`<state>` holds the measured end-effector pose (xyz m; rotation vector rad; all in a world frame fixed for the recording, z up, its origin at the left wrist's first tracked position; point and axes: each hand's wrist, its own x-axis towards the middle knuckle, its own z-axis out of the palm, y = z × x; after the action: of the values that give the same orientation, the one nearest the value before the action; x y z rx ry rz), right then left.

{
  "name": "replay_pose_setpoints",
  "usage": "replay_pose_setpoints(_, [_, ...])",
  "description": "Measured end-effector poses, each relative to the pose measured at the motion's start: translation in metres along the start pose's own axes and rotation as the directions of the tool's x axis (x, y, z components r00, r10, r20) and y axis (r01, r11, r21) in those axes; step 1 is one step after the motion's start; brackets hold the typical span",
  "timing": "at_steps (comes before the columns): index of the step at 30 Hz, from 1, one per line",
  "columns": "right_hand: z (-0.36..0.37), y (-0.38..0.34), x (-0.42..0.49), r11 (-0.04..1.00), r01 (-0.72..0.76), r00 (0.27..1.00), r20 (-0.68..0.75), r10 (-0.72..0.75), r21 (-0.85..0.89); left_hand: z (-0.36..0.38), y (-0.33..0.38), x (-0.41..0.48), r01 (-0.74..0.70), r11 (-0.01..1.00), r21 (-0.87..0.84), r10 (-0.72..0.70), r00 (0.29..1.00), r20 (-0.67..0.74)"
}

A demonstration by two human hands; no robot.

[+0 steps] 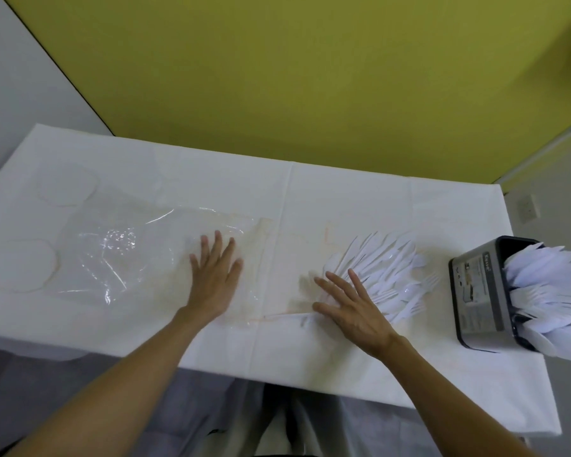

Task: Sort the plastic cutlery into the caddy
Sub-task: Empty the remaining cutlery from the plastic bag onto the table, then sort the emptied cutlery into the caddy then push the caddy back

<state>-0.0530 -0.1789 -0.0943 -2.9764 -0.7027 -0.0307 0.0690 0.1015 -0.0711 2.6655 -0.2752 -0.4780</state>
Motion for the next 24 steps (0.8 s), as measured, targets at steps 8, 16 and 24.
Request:
replay_pose_setpoints(8, [-0.014,0.011,-0.023,0.95,-0.286,0.94,-0.159,0.304,0.127,0.024,0.024,-0.009,-0.172,0.931,0.321,0.18,0.984,0.004])
replay_pose_setpoints(16, [0.004,-0.003,-0.073,0.638,-0.66,0.642,-0.143,0.753,0.397,0.062,0.071,-0.018,-0.585,0.802,0.123,0.586,0.81,0.031])
replay_pose_setpoints(24, [0.003,0.007,-0.058,0.617,-0.622,0.647,-0.128,0.752,0.482,0.054,0.075,-0.03,-0.164,0.947,-0.277,0.17,0.985,-0.001])
